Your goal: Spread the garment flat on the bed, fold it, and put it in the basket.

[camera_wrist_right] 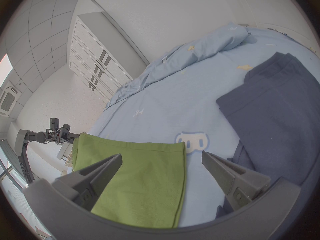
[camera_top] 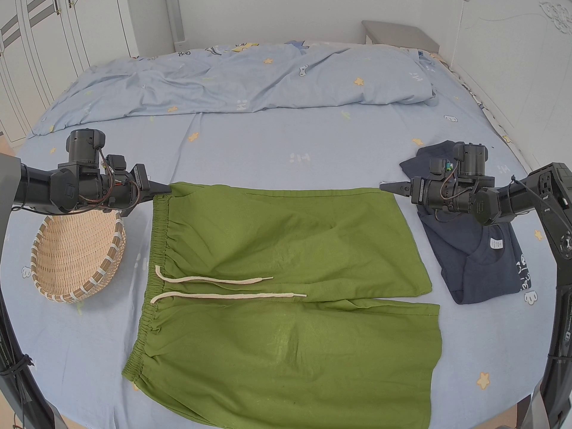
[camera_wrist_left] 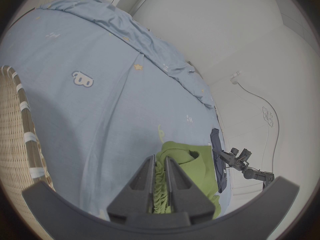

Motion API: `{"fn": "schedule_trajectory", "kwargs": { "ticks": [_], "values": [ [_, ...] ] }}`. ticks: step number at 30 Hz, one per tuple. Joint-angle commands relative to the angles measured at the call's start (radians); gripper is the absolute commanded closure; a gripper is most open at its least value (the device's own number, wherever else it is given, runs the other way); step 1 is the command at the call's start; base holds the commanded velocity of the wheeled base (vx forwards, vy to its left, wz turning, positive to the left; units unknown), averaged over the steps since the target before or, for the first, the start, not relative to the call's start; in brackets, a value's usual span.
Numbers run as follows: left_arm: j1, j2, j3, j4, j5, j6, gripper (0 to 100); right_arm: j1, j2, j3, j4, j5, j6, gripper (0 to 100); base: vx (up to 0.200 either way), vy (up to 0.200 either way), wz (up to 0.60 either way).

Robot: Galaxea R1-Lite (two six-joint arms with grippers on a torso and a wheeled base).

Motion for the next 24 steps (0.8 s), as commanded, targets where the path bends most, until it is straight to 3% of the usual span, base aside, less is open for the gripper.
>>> {"fn": "schedule_trajectory", "kwargs": {
  "ticks": [1, 19, 20, 24],
  "values": [
    [-0.004, 0.007, -0.002, -0.002, 0.000, 0.002, 100, 0.007, 0.050, -0.023, -0.002, -0.001, 0.001, 0, 0.000, 0.000, 0.00],
    [-0.004, 0.025, -0.003, -0.002, 0.000, 0.005, 100, 0.025, 0.093, -0.058, 0.000, -0.025, 0.021, 0, 0.000, 0.000, 0.00],
    [-0.004, 0.028, -0.005, -0.002, 0.000, 0.005, 100, 0.030, 0.091, -0.057, 0.000, -0.025, 0.022, 100, 0.000, 0.000, 0.00],
    [-0.004, 0.035, -0.006, -0.003, 0.000, 0.005, 100, 0.030, 0.091, -0.058, 0.000, -0.025, 0.025, 100, 0.000, 0.000, 0.00]
  ]
}}
